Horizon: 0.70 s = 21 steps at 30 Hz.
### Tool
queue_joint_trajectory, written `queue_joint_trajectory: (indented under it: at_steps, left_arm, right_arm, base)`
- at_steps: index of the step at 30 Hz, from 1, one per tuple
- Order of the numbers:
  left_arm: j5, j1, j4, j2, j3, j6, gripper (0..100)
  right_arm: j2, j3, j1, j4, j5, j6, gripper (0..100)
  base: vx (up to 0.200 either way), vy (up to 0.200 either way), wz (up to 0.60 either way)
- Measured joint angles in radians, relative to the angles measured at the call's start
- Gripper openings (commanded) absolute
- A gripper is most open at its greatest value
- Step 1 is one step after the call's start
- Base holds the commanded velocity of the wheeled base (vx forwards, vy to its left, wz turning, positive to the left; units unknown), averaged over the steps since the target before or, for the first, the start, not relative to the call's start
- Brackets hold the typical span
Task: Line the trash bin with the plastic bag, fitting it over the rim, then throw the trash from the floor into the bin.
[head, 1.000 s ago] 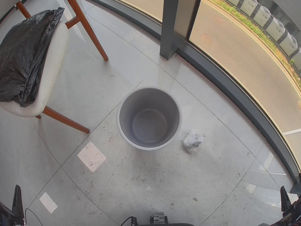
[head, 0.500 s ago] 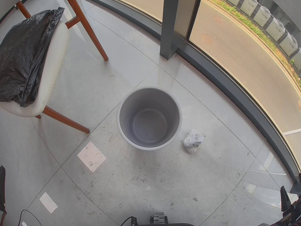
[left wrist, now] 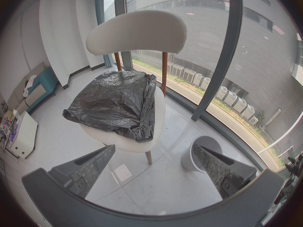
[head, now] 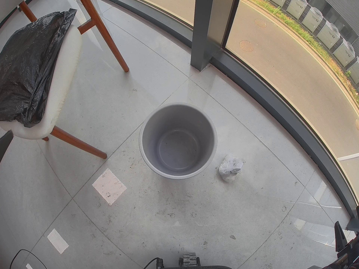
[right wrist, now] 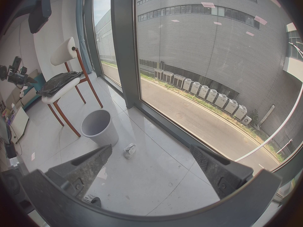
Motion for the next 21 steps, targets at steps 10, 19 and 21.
queue_joint_trajectory:
  at_steps: [10,19,21]
  left_arm:
    - [-0.185,0.071,-0.079,0.242,-0.141,0.093,100]
    - [-0.215,0.081,-0.122,0.422,-0.267,0.243,100]
    - [-0.215,0.081,-0.129,0.446,-0.284,0.251,100]
  right_arm:
    - [0.000,0.000,0.000,-0.001,0.000,-0.002,100]
    - [0.000,0.000,0.000,-0.001,0.000,0.000,100]
    - [0.000,0.000,0.000,-0.001,0.000,0.000,100]
  base:
    - [0.000,0.000,0.00]
    - [0.000,0.000,0.00]
    - [0.000,0.000,0.00]
